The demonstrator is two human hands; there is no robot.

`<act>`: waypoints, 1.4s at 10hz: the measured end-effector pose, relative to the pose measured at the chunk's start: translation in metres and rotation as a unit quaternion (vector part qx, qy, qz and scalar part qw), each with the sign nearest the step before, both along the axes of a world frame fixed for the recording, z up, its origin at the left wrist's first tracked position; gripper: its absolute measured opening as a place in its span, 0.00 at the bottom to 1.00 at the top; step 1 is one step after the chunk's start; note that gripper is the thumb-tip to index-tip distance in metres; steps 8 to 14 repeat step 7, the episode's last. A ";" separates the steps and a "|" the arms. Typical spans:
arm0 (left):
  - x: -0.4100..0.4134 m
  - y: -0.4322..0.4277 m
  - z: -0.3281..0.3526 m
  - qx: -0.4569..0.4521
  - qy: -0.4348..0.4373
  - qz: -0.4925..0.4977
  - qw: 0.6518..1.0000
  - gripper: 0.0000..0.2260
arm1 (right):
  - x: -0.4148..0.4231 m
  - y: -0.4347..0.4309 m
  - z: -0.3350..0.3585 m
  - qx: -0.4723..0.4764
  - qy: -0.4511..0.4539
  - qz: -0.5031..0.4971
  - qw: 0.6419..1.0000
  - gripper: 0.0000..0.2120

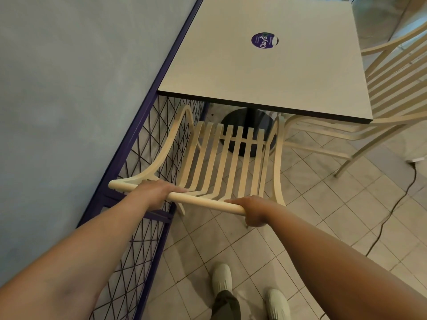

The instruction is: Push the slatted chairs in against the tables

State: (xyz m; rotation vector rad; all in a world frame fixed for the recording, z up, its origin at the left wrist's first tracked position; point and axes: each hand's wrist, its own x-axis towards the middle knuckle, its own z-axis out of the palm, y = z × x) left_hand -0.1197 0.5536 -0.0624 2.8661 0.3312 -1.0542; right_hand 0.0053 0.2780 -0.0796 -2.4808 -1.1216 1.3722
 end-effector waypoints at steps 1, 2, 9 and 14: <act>-0.001 -0.004 0.000 -0.005 -0.006 -0.004 1.000 0.36 | -0.001 -0.002 0.000 0.005 0.006 -0.007 1.000 0.37; 0.001 -0.008 0.001 -0.007 0.004 -0.006 1.000 0.35 | -0.001 -0.004 0.003 0.012 0.006 -0.004 1.000 0.36; 0.011 -0.061 0.043 -0.074 -0.030 0.056 0.995 0.36 | 0.020 0.000 0.058 0.017 -0.020 0.034 0.999 0.35; 0.011 -0.061 0.043 -0.074 -0.030 0.056 0.995 0.36 | 0.020 0.000 0.058 0.017 -0.020 0.034 0.999 0.35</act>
